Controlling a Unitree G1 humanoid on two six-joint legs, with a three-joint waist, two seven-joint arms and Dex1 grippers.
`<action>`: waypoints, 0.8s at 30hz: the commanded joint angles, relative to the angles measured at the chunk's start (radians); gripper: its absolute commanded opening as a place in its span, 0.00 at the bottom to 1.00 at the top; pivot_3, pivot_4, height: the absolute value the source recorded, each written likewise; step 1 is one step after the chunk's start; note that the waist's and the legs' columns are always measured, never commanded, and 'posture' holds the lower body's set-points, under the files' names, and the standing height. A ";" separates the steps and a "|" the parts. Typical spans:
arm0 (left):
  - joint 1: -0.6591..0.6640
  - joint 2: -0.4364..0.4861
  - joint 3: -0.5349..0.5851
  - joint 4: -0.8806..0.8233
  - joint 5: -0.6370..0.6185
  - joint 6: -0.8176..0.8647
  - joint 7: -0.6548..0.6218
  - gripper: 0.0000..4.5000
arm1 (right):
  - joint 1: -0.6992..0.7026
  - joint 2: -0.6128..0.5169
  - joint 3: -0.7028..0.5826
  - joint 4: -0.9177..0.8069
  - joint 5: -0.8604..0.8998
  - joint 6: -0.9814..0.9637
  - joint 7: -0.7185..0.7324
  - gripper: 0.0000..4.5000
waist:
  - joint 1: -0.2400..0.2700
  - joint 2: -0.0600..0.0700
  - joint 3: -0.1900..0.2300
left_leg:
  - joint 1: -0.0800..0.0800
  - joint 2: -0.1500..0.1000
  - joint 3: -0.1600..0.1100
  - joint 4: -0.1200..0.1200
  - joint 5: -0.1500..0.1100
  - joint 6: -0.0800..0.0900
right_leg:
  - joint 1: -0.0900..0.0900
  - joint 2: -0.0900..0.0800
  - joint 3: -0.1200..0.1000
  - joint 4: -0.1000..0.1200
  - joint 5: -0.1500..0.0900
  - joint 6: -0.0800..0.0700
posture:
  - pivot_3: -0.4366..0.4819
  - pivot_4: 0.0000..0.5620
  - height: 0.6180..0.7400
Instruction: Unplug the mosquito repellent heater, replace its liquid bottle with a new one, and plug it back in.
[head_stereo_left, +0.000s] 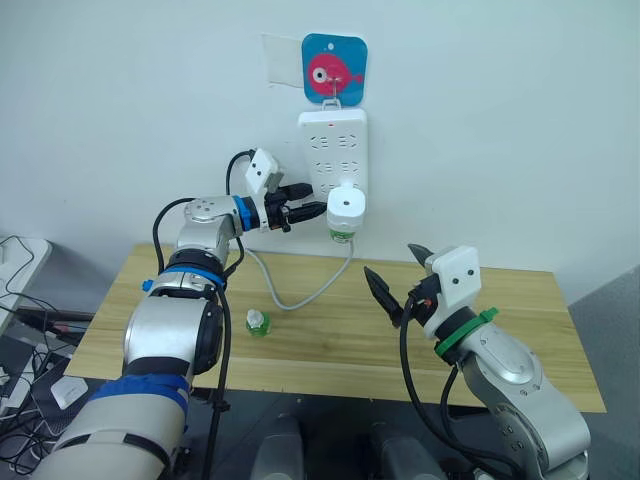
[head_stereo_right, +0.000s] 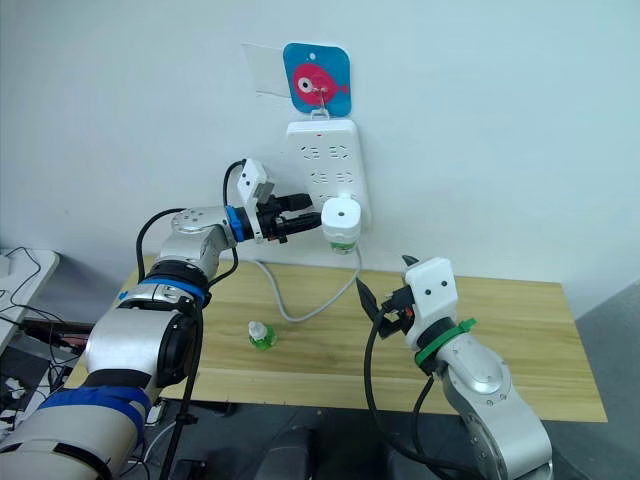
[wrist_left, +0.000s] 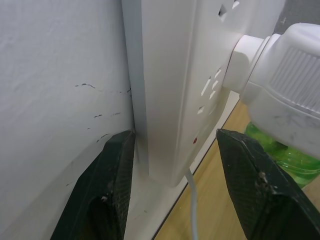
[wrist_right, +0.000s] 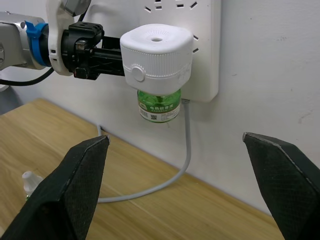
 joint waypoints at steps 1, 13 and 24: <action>-0.055 -0.010 0.026 -0.004 -0.001 -0.037 -0.001 0.60 | -0.001 -0.004 -0.006 -0.058 0.012 -0.003 -0.001 1.00 | 0.000 0.000 0.002 | 0.000 0.000 0.000 0.000 0.000 0.000 | 0.000 0.000 0.000 0.000 0.000 0.000 | 0.53 0.39 1.00; -0.093 -0.044 0.029 0.007 0.007 -0.032 -0.095 0.60 | -0.026 0.001 -0.010 -0.055 0.019 0.016 -0.002 1.00 | 0.001 -0.001 0.003 | -0.001 -0.001 -0.003 0.000 0.002 -0.004 | 0.001 0.000 -0.002 0.000 0.000 0.000 | 0.53 0.38 1.00; -0.053 -0.050 0.046 -0.076 -0.014 0.037 -0.194 0.60 | -0.066 0.066 0.005 -0.081 0.000 0.089 -0.075 1.00 | -0.003 0.000 0.006 | -0.003 -0.001 -0.006 -0.001 0.002 -0.004 | 0.000 0.000 -0.004 0.000 0.000 0.000 | 0.53 0.40 1.00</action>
